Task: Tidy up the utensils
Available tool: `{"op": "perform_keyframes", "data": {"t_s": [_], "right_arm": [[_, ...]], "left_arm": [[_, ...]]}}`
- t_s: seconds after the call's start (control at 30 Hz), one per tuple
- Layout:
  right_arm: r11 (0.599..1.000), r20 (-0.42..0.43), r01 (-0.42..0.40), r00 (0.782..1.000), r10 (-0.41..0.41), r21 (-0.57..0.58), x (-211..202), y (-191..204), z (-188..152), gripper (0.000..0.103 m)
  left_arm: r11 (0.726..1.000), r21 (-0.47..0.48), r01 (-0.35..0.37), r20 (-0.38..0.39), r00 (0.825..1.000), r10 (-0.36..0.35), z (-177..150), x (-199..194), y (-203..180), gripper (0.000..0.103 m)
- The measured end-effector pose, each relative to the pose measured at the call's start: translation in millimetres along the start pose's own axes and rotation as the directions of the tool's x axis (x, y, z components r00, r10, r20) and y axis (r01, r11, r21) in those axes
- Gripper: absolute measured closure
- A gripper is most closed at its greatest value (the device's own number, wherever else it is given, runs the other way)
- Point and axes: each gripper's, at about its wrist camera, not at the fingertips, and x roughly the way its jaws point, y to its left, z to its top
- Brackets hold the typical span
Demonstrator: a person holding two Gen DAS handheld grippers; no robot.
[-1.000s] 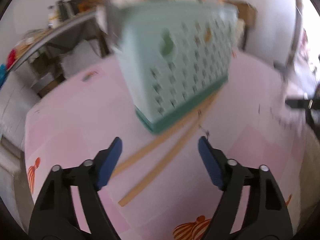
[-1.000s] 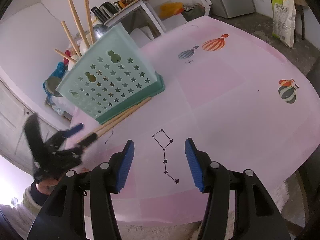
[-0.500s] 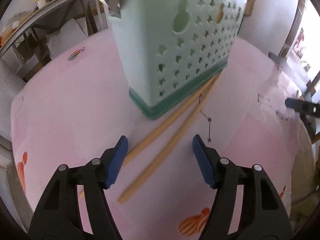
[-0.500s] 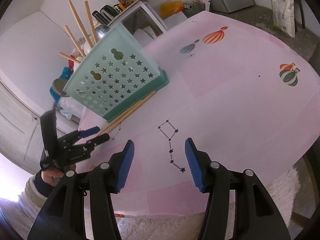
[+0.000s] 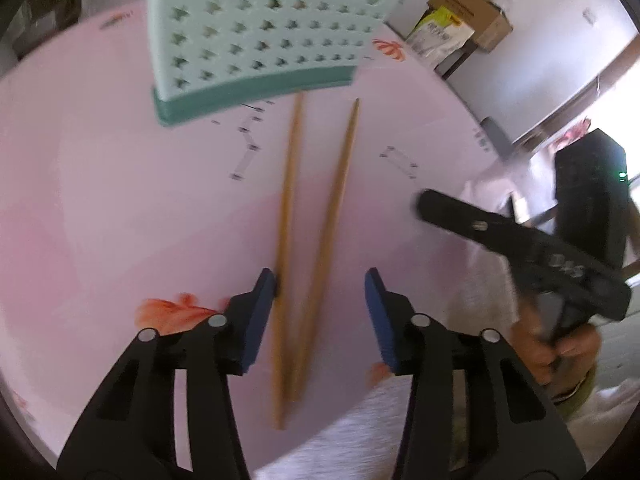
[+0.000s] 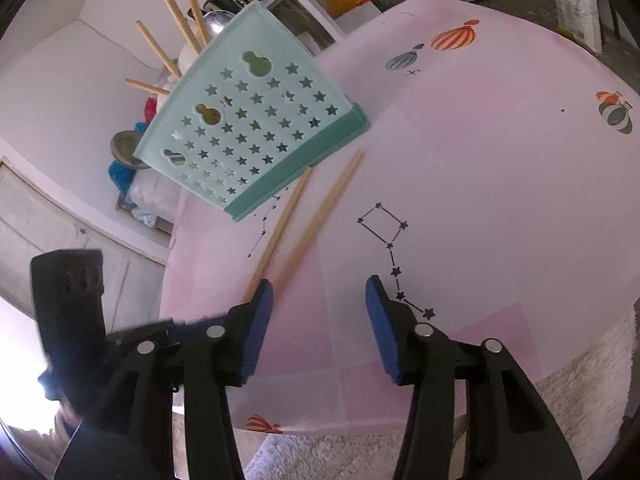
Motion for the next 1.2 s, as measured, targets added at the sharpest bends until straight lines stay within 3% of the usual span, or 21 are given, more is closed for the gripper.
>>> {"op": "perform_keyframes", "data": {"t_s": [0.17, 0.47, 0.57, 0.8, 0.97, 1.13, 1.2], "right_arm": [[0.998, -0.003, 0.054, 0.999, -0.054, -0.011, 8, -1, 7, 0.074], [0.973, 0.028, 0.179, 0.984, -0.177, -0.143, 12, 4, 7, 0.100], [0.975, 0.021, 0.165, 0.986, -0.164, -0.151, 10, -1, 8, 0.103], [0.972, 0.028, 0.171, 0.985, -0.169, -0.159, 4, -12, 15, 0.103], [0.976, 0.022, 0.159, 0.987, -0.157, -0.149, 0, -18, 18, 0.103], [0.987, 0.012, 0.122, 0.993, -0.121, -0.106, -4, -26, 21, 0.102], [0.990, 0.005, 0.097, 0.995, -0.097, -0.102, -4, -24, 23, 0.096]], "left_arm": [[0.998, -0.065, 0.018, 0.052, 0.999, -0.015, -1, 9, -16, 0.076], [0.991, 0.009, -0.135, 0.099, 0.986, 0.134, 19, 35, -50, 0.078], [0.986, 0.037, -0.160, 0.103, 0.982, 0.155, 23, 40, -61, 0.077], [0.990, 0.071, -0.124, 0.117, 0.986, 0.115, 32, 46, -66, 0.073], [0.977, 0.119, -0.175, 0.135, 0.978, 0.159, 36, 55, -74, 0.073], [0.948, 0.168, -0.271, 0.182, 0.953, 0.241, 44, 63, -77, 0.073], [0.941, 0.174, -0.289, 0.195, 0.947, 0.255, 48, 64, -76, 0.073]]}}
